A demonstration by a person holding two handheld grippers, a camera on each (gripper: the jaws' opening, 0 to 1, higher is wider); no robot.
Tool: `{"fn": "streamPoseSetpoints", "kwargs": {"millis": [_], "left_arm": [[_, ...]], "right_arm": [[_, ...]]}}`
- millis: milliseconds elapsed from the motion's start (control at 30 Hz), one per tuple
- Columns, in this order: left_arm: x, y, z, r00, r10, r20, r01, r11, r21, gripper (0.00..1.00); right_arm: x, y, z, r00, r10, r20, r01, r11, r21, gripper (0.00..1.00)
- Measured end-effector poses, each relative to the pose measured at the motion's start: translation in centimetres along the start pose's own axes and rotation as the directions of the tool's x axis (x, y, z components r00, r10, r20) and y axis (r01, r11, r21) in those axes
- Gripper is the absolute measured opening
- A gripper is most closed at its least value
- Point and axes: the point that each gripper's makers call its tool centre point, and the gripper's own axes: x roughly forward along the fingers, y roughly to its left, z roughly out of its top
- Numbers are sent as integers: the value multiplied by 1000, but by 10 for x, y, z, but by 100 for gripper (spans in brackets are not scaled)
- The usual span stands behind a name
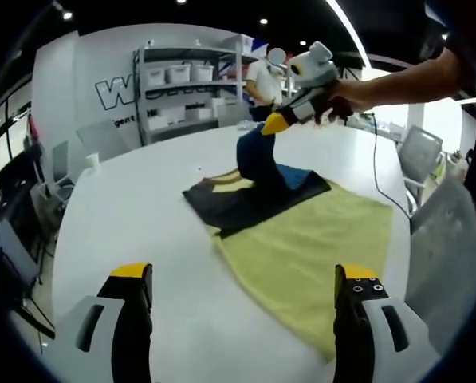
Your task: Fold the garment on the visible template until the final outline fits inside the template.
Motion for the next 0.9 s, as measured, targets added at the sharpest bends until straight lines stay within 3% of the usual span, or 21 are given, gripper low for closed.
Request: {"fn": "streamPoseSetpoints", "kwargs": {"millis": [367, 900], "left_arm": [[-1, 2, -2, 1000, 1, 2, -1, 1000, -8, 99], [-3, 6, -7, 1000, 6, 1, -6, 1000, -20, 99]], "right_arm": [[26, 13, 0, 1000, 14, -23, -14, 1000, 3, 0], [61, 29, -29, 995, 30, -100, -27, 999, 35, 0]]}}
